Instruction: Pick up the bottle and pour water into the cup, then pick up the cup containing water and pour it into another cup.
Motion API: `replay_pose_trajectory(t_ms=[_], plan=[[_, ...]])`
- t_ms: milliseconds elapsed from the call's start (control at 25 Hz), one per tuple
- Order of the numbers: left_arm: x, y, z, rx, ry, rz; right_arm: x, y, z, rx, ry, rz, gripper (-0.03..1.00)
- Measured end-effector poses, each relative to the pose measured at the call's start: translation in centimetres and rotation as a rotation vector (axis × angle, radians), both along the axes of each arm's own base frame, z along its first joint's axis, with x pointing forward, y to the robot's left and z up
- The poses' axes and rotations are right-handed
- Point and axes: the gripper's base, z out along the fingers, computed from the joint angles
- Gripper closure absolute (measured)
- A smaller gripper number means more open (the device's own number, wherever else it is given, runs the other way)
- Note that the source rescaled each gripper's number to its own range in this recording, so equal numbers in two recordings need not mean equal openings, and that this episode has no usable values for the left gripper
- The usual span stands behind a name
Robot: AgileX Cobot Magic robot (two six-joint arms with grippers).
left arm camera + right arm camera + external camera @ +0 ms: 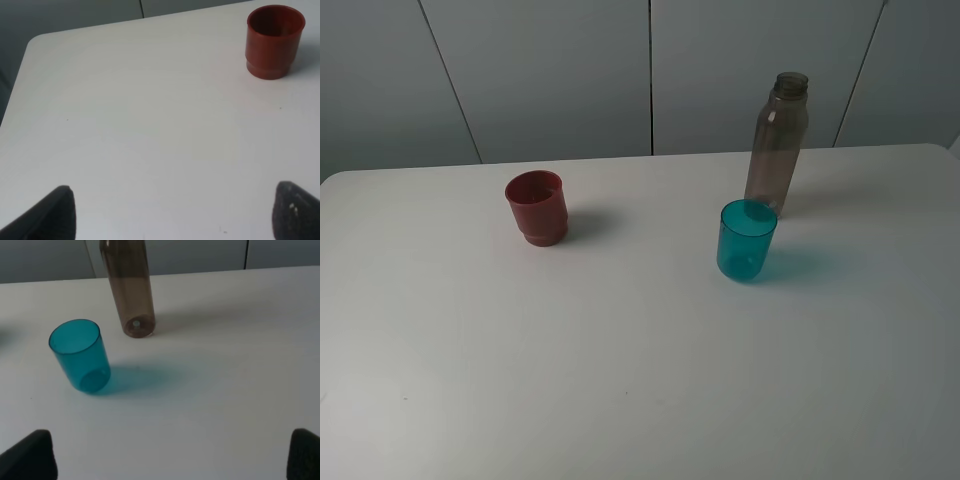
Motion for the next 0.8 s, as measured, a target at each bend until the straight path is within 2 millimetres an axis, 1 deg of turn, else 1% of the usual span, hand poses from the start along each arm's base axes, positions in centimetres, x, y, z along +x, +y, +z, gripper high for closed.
replay_pose_trajectory(t_ms=[800], plan=[[0.00, 0.00, 0.00, 0.000, 0.000, 0.000, 0.00, 0.00, 0.00, 0.000, 0.000, 0.000, -0.03]])
